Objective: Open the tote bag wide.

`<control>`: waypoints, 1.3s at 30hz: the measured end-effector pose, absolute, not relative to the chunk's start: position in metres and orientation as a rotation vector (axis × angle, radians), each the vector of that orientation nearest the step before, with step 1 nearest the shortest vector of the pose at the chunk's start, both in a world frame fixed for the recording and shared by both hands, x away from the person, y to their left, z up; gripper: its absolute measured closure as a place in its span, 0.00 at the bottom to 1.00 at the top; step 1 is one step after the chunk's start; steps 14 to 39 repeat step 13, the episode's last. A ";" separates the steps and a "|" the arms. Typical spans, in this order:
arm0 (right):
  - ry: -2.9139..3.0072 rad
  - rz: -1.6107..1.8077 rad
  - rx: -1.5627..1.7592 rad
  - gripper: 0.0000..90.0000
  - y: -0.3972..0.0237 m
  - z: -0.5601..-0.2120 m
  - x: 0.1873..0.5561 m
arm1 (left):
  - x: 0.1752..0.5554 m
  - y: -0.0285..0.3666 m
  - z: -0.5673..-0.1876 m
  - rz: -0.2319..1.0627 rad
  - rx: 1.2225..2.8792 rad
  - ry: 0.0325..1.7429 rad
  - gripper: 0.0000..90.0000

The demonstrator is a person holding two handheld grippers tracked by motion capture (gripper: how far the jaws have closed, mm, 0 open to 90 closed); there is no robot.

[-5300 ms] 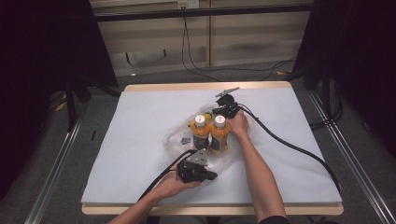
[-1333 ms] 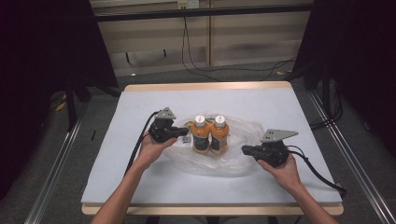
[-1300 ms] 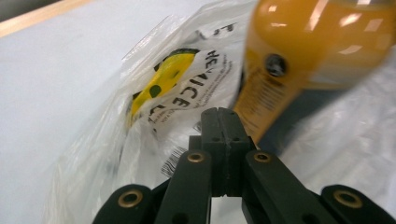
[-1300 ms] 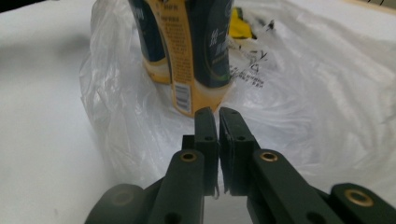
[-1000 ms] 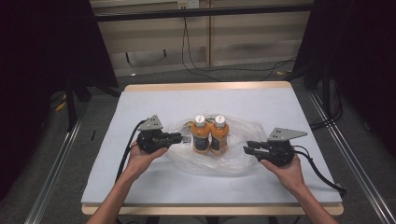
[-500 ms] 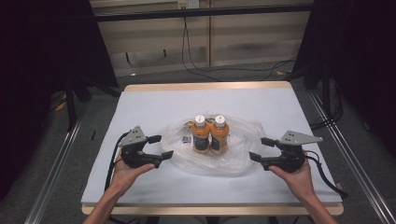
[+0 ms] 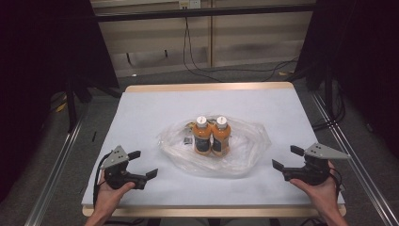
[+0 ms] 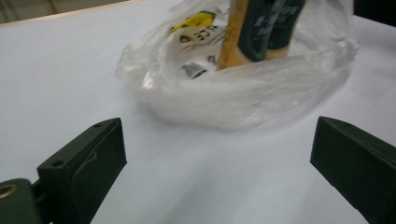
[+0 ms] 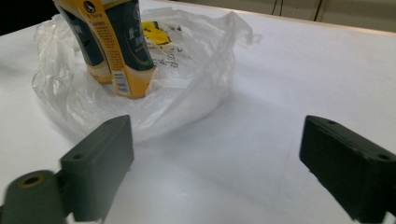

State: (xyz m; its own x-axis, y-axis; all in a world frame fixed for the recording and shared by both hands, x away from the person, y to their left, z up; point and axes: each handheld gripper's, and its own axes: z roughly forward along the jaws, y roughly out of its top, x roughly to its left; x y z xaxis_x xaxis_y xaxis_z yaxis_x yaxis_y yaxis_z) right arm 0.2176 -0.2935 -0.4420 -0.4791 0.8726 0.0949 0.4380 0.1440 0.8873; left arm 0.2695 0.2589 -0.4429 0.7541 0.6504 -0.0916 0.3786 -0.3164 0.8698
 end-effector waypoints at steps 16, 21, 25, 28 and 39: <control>1.843 1.336 1.318 0.02 -0.312 -0.442 0.185 | 0.230 0.293 -0.455 0.421 1.918 0.861 0.03; 1.843 1.336 1.318 0.02 -0.312 -0.442 0.185 | 0.230 0.293 -0.455 0.421 1.918 0.861 0.03; 1.843 1.336 1.318 0.02 -0.312 -0.442 0.185 | 0.230 0.293 -0.455 0.421 1.918 0.861 0.03; 1.843 1.336 1.318 0.02 -0.312 -0.442 0.185 | 0.230 0.293 -0.455 0.421 1.918 0.861 0.03; 1.843 1.336 1.318 0.02 -0.312 -0.442 0.185 | 0.230 0.293 -0.455 0.421 1.918 0.861 0.03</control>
